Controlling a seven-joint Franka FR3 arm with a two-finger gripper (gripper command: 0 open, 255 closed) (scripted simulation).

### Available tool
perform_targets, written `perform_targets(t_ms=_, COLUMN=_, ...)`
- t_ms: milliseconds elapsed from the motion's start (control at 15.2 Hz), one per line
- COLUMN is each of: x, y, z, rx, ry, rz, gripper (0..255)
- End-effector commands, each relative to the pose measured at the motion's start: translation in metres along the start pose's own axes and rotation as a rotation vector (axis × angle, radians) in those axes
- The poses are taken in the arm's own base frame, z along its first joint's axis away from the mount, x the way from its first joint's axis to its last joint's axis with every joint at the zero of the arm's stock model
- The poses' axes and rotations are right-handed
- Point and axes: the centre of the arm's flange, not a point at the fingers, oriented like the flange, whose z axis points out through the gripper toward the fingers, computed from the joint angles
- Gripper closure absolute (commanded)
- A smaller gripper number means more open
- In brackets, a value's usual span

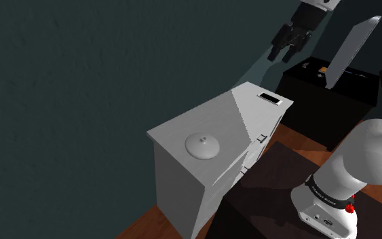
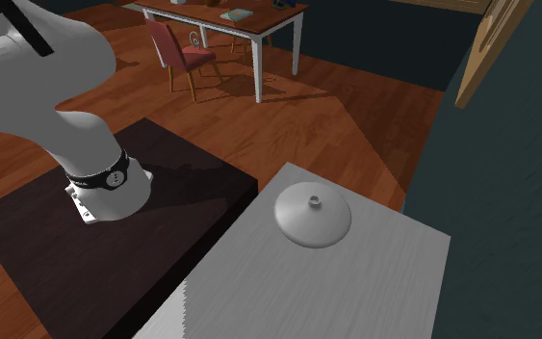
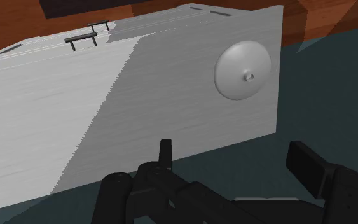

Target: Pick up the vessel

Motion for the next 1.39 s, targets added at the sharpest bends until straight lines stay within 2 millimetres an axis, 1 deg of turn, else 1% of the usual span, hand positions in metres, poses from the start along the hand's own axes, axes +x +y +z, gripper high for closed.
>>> perform_targets(t_ms=0, x=0.0, y=0.0, z=0.0, rx=0.0, ry=0.0, rz=0.0, gripper=0)
perform_targets(t_ms=660, x=0.009, y=-0.072, z=0.116, rx=-0.055, ry=-0.038, rz=0.023, gripper=0)
perform_targets(t_ms=1320, x=0.015, y=-0.137, z=0.236, rx=-0.11, ry=-0.075, rz=0.046, gripper=0)
